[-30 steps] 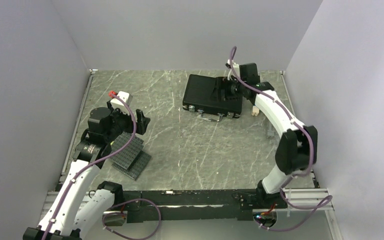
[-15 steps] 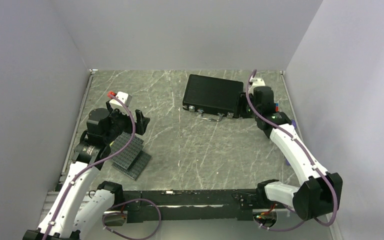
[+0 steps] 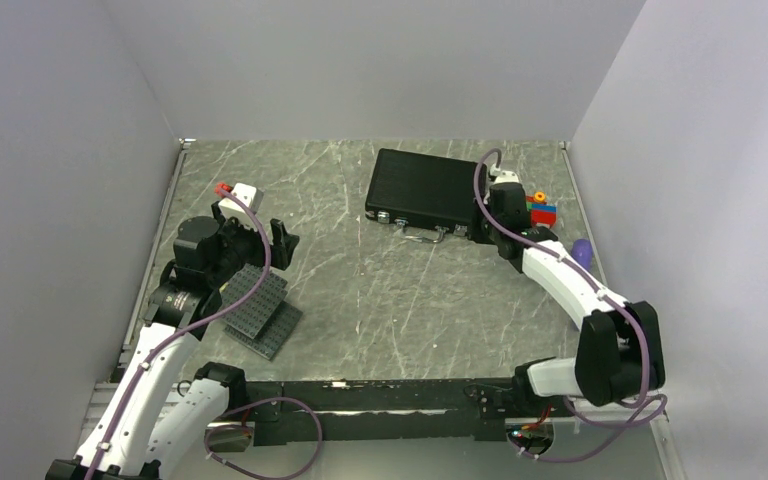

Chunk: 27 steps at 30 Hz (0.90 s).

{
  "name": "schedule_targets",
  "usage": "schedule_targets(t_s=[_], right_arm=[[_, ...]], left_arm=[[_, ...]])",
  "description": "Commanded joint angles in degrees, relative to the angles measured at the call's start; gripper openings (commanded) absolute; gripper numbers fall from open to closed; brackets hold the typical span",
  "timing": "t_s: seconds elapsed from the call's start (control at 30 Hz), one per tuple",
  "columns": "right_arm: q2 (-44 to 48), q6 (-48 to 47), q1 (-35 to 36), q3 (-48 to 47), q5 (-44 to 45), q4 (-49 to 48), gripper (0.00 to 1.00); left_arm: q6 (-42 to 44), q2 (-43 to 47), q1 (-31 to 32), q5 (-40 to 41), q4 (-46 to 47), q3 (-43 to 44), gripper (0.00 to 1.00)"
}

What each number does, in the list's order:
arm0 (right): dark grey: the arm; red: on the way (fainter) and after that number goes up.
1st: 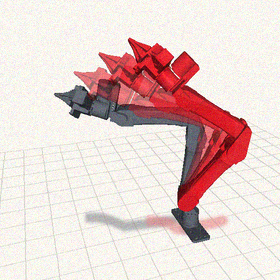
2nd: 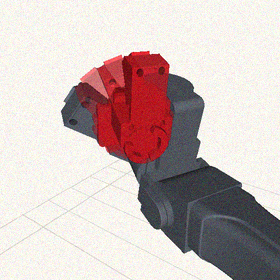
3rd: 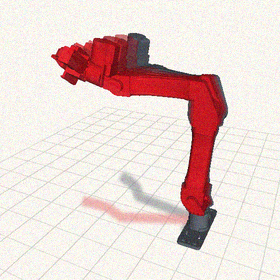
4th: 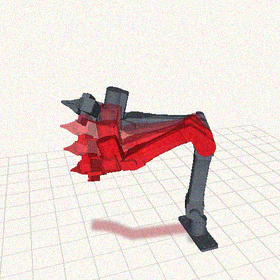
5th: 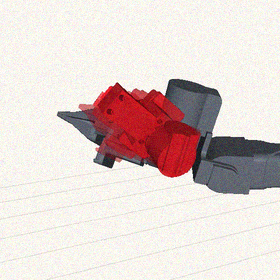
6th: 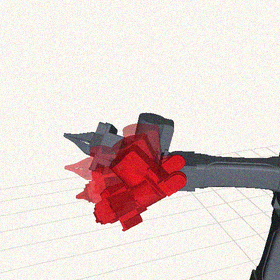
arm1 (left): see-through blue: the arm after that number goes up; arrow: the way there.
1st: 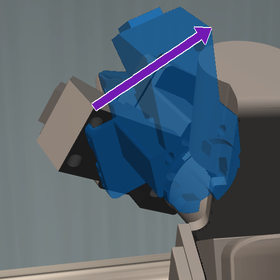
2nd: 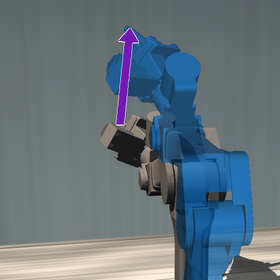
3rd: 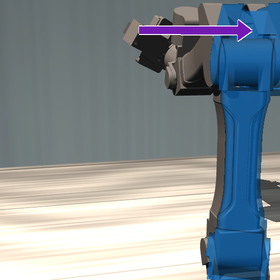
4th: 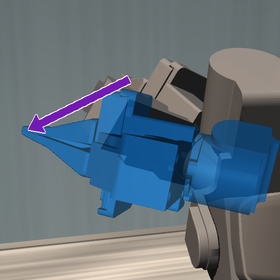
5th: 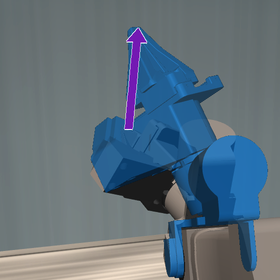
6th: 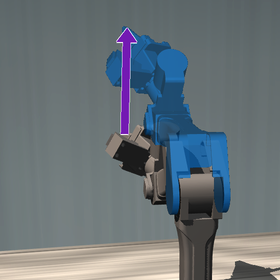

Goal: Pack up texas hold em set

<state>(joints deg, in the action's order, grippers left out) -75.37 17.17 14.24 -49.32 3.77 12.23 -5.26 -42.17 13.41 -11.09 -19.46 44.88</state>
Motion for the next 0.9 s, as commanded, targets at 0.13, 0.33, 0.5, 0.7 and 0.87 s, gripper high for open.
schedule_targets(t_s=[0.13, 0.33, 0.5, 0.7, 0.87], right_arm=[[-6.85, -0.60, -0.05, -3.36, 0.16, -7.35, 0.25], [-9.38, -2.34, -0.05, -5.08, 0.77, -7.79, 0.23], [-10.13, -3.11, 0.00, -4.99, 0.12, -9.57, 0.21], [-13.11, -3.38, -0.02, -5.17, -0.63, -9.71, 0.19], [-13.63, -2.58, -0.05, -4.19, -1.47, -9.47, 0.18]], left_arm=[[0.16, 0.21, -0.23, 0.41, 2.38, -0.09, 0.98], [0.18, 0.07, -0.23, 0.37, 2.41, -0.05, 0.98], [0.25, -0.01, -0.27, 0.40, 2.40, 0.00, 0.98], [0.20, -0.08, -0.23, 0.14, 2.46, 0.01, 0.98], [0.25, -0.15, -0.22, 0.06, 2.52, 0.00, 0.98]])
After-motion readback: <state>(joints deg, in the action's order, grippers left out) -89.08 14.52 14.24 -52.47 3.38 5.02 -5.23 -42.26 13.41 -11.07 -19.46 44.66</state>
